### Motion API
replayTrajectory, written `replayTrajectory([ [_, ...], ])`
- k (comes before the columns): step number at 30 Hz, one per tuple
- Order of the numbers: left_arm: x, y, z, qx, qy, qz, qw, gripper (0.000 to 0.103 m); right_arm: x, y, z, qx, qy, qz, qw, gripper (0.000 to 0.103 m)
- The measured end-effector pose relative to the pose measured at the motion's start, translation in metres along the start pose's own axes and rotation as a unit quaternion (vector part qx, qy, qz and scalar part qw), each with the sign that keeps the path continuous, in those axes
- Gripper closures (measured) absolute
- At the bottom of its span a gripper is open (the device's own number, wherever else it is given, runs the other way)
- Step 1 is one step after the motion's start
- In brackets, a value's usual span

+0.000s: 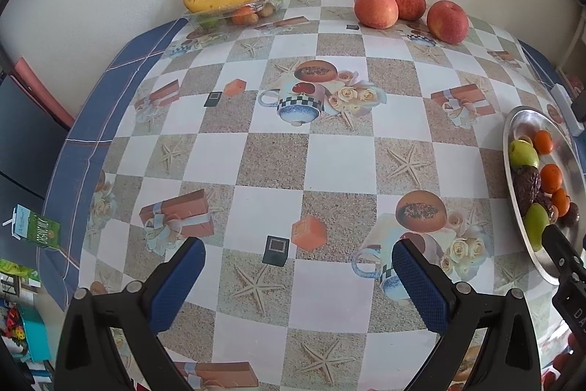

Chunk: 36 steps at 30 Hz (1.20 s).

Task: Organize fruits

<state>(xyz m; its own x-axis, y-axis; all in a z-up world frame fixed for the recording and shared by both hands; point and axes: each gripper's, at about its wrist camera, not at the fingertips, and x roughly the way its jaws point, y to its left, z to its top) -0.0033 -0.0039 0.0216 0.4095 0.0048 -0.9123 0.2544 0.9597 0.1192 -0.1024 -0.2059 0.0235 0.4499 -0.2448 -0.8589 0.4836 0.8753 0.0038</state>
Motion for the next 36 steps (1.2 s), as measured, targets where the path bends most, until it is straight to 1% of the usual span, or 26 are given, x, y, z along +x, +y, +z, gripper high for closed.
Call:
replayTrajectory([
  [36,0.0024,0.0006,-0.001,-0.001,0.006,0.007,1.0,0.0,0.0013,0.0033,-0.0002,-0.005,0.004,0.0,1.0,0.004],
])
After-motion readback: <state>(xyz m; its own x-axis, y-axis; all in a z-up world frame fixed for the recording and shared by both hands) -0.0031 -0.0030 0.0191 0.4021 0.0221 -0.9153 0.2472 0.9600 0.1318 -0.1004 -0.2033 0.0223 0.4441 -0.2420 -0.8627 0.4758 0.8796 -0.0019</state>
